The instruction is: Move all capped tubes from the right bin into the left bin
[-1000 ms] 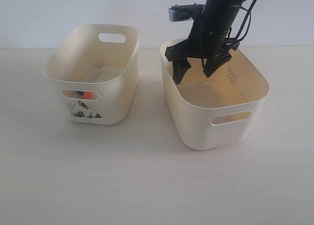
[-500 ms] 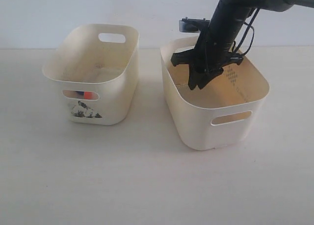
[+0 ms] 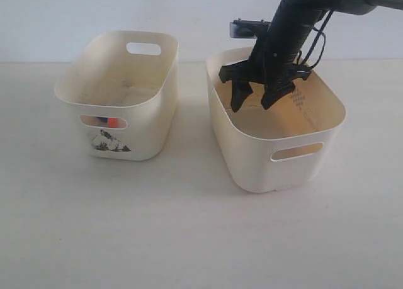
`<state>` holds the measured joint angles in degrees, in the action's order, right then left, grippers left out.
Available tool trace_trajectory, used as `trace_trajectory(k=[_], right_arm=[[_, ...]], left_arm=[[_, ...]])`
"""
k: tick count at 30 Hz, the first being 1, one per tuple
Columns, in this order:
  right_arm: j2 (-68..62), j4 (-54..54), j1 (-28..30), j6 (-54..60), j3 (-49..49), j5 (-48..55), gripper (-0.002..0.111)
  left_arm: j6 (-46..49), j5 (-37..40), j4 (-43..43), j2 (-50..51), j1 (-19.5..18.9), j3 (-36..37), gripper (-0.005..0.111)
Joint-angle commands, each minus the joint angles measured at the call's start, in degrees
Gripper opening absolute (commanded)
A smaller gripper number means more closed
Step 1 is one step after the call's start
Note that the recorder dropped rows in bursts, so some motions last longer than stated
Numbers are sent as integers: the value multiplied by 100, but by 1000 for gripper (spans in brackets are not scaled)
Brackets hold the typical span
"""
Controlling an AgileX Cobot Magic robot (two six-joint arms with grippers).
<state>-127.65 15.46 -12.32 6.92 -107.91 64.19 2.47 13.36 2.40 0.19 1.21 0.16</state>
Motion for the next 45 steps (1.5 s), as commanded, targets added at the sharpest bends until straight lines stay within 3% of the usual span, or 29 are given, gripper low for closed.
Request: trace_trajectory(k=[1, 3, 9, 11, 24, 27, 31, 33, 45], right_arm=[[21, 154, 35, 198, -6, -110, 87], [21, 344, 47, 284, -6, -110, 83], [21, 1022, 268, 266, -6, 21, 44], [21, 1007, 332, 199, -6, 21, 37], [-291, 1279, 382, 245, -6, -161, 34], [-330, 1290, 382, 272, -6, -30, 43], [-330, 1347, 382, 392, -6, 41, 77], [-330, 1347, 382, 368, -6, 41, 87], [-383, 1347, 338, 486, -6, 100, 89]], left_arm=[[-48, -9, -10, -19, -6, -16, 4], [-48, -9, -10, -19, -6, -16, 4], [-48, -9, -10, -19, -6, -16, 4], [-48, -9, -10, -19, -6, -16, 4], [-48, -9, -10, -19, -6, -16, 4], [-48, -9, -10, -19, -6, -16, 4], [-48, -9, -10, -19, -6, -16, 4], [-48, -9, -10, -19, -6, -16, 4], [-48, -9, -10, -19, -6, -16, 4]])
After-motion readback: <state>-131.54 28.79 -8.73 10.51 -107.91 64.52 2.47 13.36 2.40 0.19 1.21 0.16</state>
